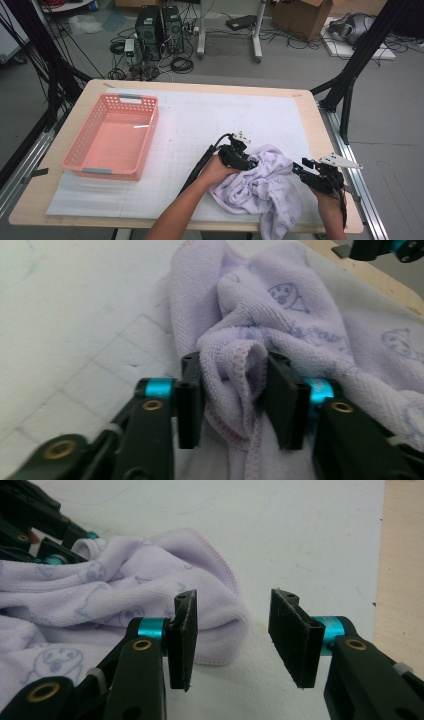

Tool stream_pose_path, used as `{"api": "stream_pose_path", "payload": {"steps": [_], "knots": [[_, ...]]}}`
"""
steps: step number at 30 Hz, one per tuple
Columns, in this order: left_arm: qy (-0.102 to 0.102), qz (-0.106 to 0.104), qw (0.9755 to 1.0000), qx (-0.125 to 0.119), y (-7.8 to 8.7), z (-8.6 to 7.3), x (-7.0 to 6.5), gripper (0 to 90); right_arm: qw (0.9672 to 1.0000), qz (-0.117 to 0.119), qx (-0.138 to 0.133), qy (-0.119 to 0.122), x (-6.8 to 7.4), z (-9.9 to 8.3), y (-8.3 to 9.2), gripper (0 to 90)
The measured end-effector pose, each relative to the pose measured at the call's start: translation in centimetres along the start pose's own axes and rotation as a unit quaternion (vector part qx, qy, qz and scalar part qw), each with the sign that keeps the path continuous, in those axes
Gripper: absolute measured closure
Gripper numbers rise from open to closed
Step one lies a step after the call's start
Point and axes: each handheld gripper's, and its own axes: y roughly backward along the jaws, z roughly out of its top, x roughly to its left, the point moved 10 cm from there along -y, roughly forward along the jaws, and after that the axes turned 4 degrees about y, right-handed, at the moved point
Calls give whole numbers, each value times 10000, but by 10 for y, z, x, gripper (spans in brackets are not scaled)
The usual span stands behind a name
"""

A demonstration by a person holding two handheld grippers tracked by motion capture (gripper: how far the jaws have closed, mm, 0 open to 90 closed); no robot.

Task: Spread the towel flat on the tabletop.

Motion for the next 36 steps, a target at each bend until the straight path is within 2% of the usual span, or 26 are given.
{"api": "stream_pose_path", "payload": {"steps": [2, 4, 7, 8, 9, 10, 12, 14, 16, 17, 18, 20, 22, 23, 24, 26, 30, 31, 33, 34, 35, 36], "knots": [[65, 26, 10000, 62, 1, 1, 1, 782, 10000, 0, -10, -31, 2, 0, -2, 540], [99, 89, 9999, 77, 7, 1, 5, 797, 10000, 15, -2, 3, 5, 1, -4, 542], [344, 395, 9981, -326, 27, 11, 21, 804, 10000, -9, -21, 24, 5, 1, -3, 543], [457, 563, 9961, -507, 35, 16, 29, 804, 10000, -19, -40, -29, 5, 2, -3, 543], [558, 777, 9931, -682, 45, 20, 37, 803, 9999, -37, -70, -74, 4, 2, -2, 543], [638, 999, 9891, -877, 54, 24, 46, 803, 9999, -54, -94, -117, 4, 3, -2, 543], [629, 1402, 9821, -1092, 72, 27, 60, 802, 9998, -89, -100, -135, 3, 4, -3, 543], [693, 1945, 9683, -1404, 94, 28, 80, 802, 9999, -66, -87, -129, 4, 3, -5, 543], [1032, 2258, 9541, -1674, 111, 25, 96, 799, 9999, -40, -48, -124, 7, 3, -8, 543], [1140, 2406, 9478, -1753, 118, 22, 104, 795, 10000, -28, -38, -58, 8, 3, -10, 542], [1172, 2500, 9452, -1741, 121, 17, 109, 790, 10000, -7, -14, -48, 9, 4, -12, 542], [1326, 2464, 9452, -1684, 122, 7, 113, 742, 10000, 39, 11, -39, 12, 6, -17, 542], [1621, 2332, 9427, -1749, 124, -4, 114, 596, 10000, 87, 36, 31, 16, 9, -22, 540], [1810, 2185, 9445, -1658, 124, -9, 113, 524, 9999, 132, 35, 33, 19, 12, -24, 537], [1840, 2091, 9466, -1626, 125, -12, 110, 471, 9997, 214, 34, 77, 23, 14, -27, 536], [1712, 2072, 9474, -1738, 130, -16, 104, 477, 9994, 304, 83, 163, 29, 19, -36, 532], [1449, 2063, 9538, -1636, 137, -21, 99, 466, 9979, 434, 352, 313, 40, 30, -62, 521], [1427, 2059, 9540, -1650, 138, -23, 98, 464, 9971, 479, 475, 365, 43, 32, -70, 512], [1409, 2002, 9550, -1676, 139, -26, 97, 463, 9938, 706, 706, 487, 53, 32, -85, 503], [1419, 1935, 9563, -1670, 139, -28, 97, 463, 9900, 933, 895, 571, 61, 29, -91, 503], [1462, 1859, 9576, -1646, 138, -30, 96, 467, 9841, 1186, 1132, 682, 69, 23, -98, 500], [1460, 1827, 9589, -1605, 138, -32, 96, 478, 9815, 1161, 1226, 899, 72, 20, -103, 513]]}}
